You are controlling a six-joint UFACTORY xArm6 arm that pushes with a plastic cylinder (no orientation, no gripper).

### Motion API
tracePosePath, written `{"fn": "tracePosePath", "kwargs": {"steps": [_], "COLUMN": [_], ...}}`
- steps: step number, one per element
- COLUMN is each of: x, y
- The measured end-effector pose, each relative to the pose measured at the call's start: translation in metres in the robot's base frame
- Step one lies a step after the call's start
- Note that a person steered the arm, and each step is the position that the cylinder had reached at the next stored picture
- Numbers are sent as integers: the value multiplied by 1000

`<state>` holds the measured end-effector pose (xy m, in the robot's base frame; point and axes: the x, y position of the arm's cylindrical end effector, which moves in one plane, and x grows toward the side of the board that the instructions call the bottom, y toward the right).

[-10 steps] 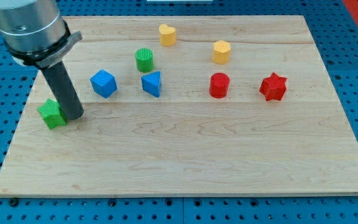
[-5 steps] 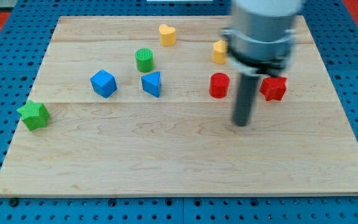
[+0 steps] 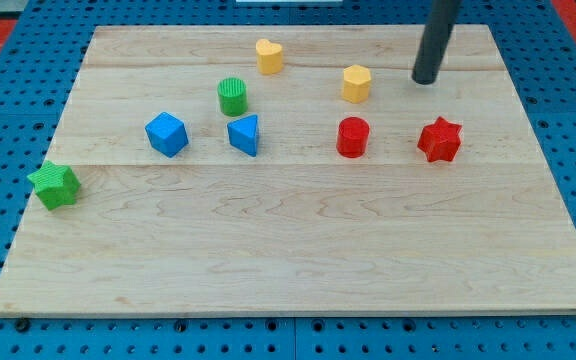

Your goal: Move yellow hexagon closer to the green circle

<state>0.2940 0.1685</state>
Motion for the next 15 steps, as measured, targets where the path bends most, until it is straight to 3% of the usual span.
{"fn": "tracePosePath", "kwargs": {"steps": [2, 4, 7, 11, 15], "x": [-48, -50, -33, -2, 49], "y": [0, 51, 74, -8, -165]}}
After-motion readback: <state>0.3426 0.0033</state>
